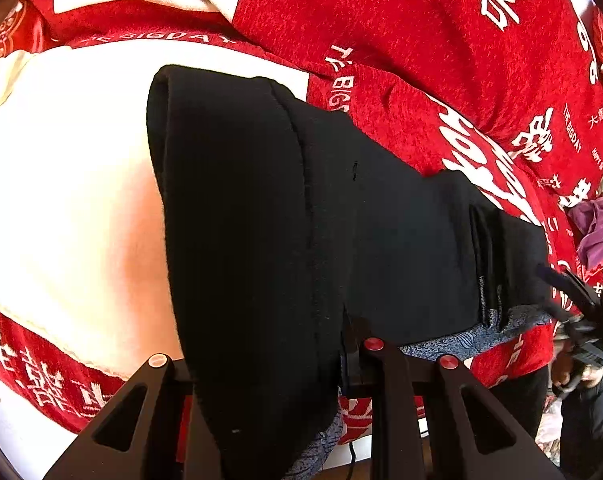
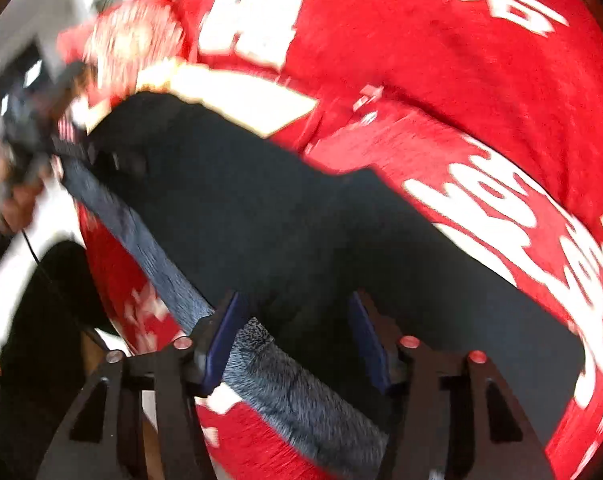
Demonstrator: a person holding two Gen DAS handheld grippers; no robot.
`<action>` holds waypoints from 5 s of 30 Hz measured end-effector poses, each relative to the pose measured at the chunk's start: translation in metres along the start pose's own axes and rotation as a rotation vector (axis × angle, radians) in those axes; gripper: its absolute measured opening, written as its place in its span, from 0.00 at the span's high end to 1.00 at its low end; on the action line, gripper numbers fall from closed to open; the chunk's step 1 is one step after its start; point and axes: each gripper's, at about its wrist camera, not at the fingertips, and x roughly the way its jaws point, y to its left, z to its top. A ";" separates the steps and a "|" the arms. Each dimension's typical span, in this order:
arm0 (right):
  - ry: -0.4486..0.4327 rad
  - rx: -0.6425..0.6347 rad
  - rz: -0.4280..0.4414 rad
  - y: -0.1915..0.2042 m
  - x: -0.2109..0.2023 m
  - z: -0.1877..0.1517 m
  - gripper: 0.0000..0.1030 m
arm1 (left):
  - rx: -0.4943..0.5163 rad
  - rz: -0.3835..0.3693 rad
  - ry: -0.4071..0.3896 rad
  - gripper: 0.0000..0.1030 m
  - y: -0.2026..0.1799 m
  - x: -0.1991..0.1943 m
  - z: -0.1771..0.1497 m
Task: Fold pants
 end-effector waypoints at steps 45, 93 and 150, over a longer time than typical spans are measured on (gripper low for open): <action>-0.195 0.544 -0.290 -0.126 -0.117 -0.161 0.34 | 0.577 0.207 0.158 0.80 -0.451 0.118 -0.020; -0.280 0.786 0.044 -0.149 -0.087 -0.154 0.74 | 0.246 0.054 0.015 0.18 -0.278 0.092 -0.024; -0.107 0.282 -0.324 -0.040 -0.083 -0.105 0.06 | 0.092 0.132 -0.033 0.02 -0.249 0.095 0.087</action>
